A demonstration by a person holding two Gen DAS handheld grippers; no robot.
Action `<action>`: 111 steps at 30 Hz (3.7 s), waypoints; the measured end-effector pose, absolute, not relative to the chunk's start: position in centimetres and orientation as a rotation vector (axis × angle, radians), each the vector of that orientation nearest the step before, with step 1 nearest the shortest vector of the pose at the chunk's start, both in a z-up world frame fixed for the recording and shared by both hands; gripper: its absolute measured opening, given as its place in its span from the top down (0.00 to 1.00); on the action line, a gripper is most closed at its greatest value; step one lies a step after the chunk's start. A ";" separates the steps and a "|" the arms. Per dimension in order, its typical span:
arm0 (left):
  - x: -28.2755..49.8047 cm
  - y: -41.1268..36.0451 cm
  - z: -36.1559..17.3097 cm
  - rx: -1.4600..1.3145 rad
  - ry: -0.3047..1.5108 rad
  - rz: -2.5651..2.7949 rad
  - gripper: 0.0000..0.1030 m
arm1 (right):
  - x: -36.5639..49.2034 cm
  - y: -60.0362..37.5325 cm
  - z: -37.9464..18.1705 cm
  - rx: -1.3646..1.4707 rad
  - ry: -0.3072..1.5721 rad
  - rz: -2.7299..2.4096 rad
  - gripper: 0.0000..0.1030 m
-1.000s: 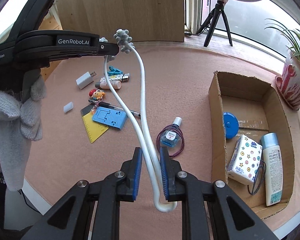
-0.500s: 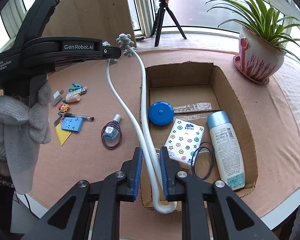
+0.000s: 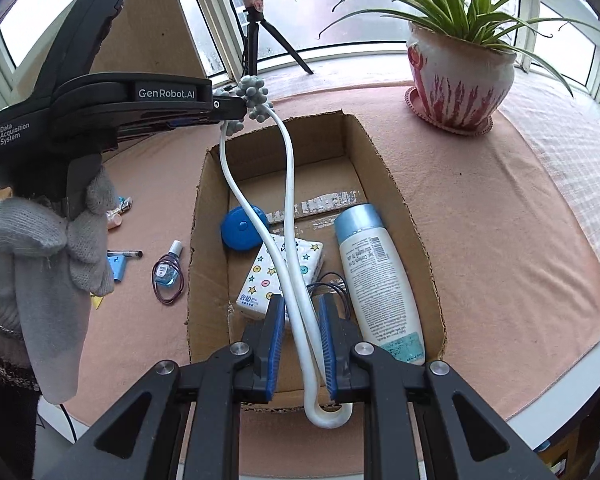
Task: Organize objects
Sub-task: 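Carry the white massager into the box with both grippers and release, then move the left gripper toward the red-hat doll keychain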
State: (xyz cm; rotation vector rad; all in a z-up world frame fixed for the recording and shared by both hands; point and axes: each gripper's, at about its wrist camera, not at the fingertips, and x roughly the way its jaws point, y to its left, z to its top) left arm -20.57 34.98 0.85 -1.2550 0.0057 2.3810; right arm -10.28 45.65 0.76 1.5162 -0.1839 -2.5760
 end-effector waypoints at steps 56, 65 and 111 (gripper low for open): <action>-25.0 3.3 -7.9 -1.753 -0.237 2.540 0.67 | -9.2 37.4 0.1 1.536 -0.259 -2.474 0.59; -23.6 4.3 -8.7 -1.744 -0.164 2.489 0.78 | -9.1 38.5 0.0 1.568 -0.284 -2.498 0.59; -5.6 1.3 -8.1 -1.689 -0.412 2.413 0.63 | -10.6 23.6 -7.1 1.675 0.064 -2.058 0.59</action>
